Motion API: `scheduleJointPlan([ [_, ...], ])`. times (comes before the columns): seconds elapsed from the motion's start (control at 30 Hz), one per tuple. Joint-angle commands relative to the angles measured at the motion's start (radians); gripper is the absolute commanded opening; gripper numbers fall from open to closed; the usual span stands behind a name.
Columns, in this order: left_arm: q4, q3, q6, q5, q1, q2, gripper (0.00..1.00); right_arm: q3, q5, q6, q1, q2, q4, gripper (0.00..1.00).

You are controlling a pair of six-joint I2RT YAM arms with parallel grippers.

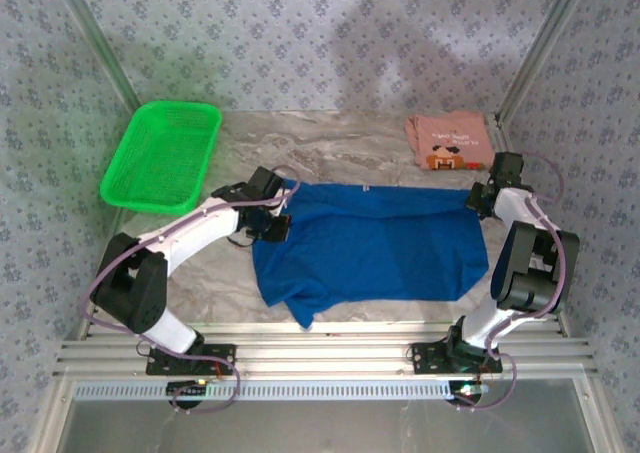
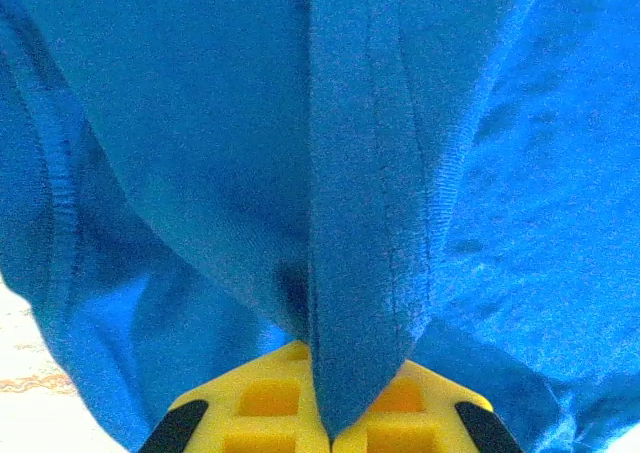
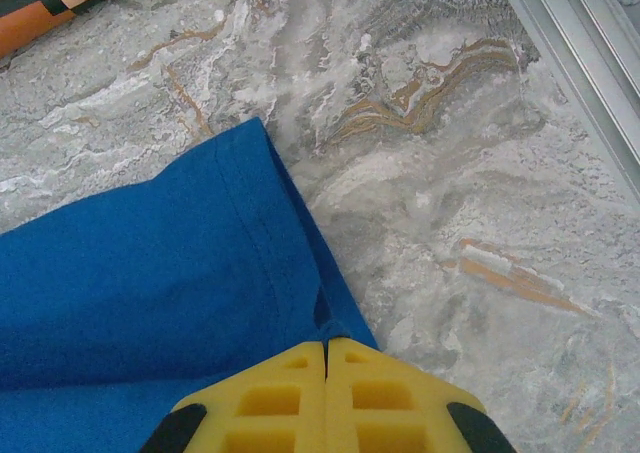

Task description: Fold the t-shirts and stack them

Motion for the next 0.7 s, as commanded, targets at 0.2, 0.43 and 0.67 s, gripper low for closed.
scheduleJointPlan([
  [0.2, 0.007, -0.04, -0.022, 0.034, -0.037, -0.01, 0.0, -0.012, 0.027, 0.022, -0.012, 0.018, -0.029, 0.0],
  [0.43, 0.007, -0.058, -0.021, 0.0, -0.037, 0.054, 0.0, -0.014, 0.024, 0.03, -0.009, 0.023, -0.042, 0.0],
  [0.67, 0.036, -0.042, -0.02, 0.072, -0.031, 0.045, 0.53, 0.009, 0.014, 0.043, -0.014, 0.017, -0.101, 0.37],
])
